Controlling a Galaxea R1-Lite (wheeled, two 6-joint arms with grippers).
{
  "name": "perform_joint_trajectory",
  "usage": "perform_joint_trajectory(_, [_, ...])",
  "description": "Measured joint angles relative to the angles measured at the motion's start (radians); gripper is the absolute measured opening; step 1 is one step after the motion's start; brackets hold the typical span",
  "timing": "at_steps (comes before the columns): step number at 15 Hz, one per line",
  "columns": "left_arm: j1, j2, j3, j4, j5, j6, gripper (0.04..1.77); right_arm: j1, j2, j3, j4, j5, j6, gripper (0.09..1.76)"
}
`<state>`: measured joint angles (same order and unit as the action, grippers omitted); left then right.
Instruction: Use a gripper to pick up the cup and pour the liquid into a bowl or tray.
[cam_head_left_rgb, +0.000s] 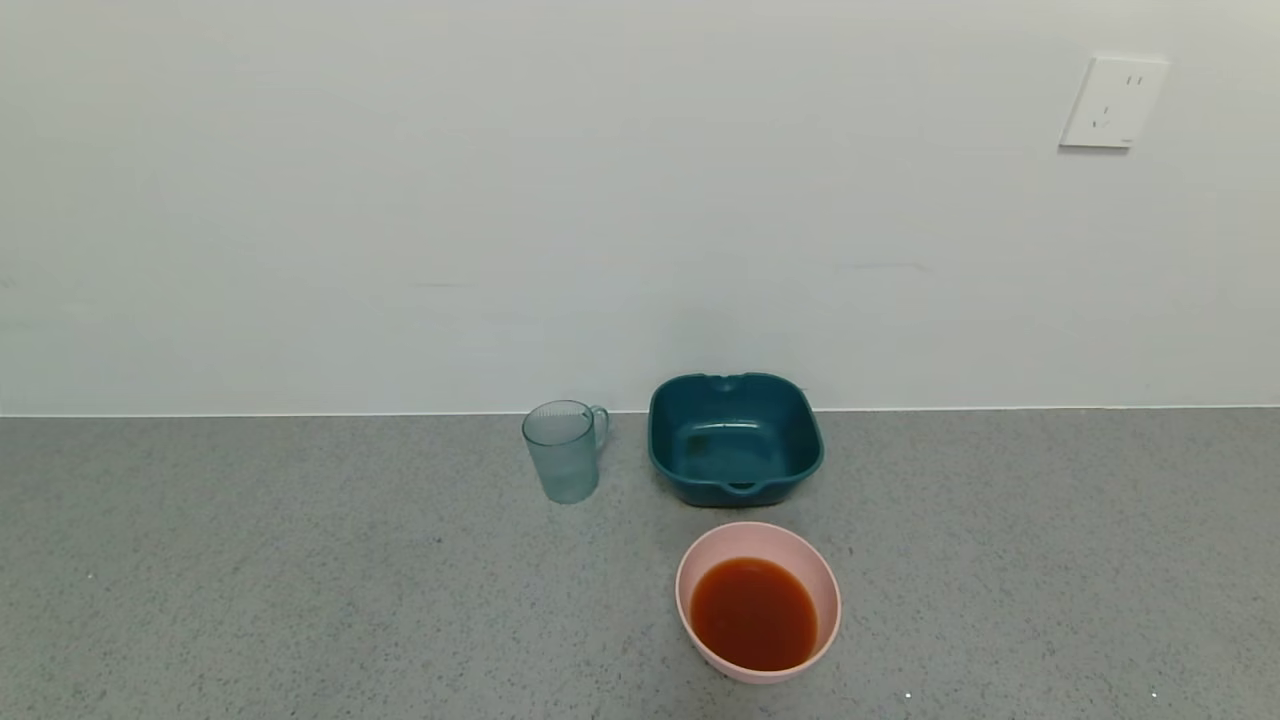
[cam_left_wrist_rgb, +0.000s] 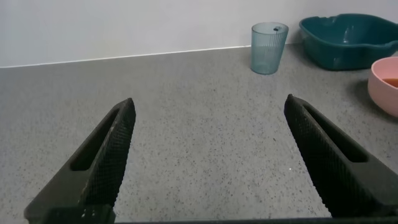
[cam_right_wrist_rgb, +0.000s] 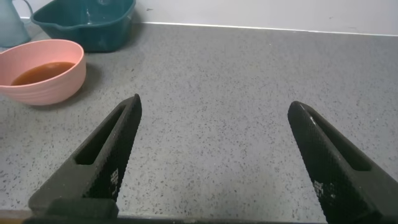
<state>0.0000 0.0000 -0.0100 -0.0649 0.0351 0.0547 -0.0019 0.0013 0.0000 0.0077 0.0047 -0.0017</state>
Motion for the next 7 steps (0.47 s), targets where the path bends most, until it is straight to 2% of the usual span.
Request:
perform_joint_trajectory(2, [0.000,0.000,0.005,0.008,-0.022,-0.011,1.72,0.000,0.000,0.000,-0.001,0.000,0.000,1.71])
perform_joint_trajectory(4, [0.000,0.000,0.007,0.070,-0.030,-0.024,1.72,0.000,0.000,0.000,-0.001,-0.001,0.000,1.71])
perform_joint_trajectory(7, [0.000,0.000,0.007,0.055,-0.022,-0.065,1.72,0.000,0.000,0.000,-0.001,-0.001,0.000,1.71])
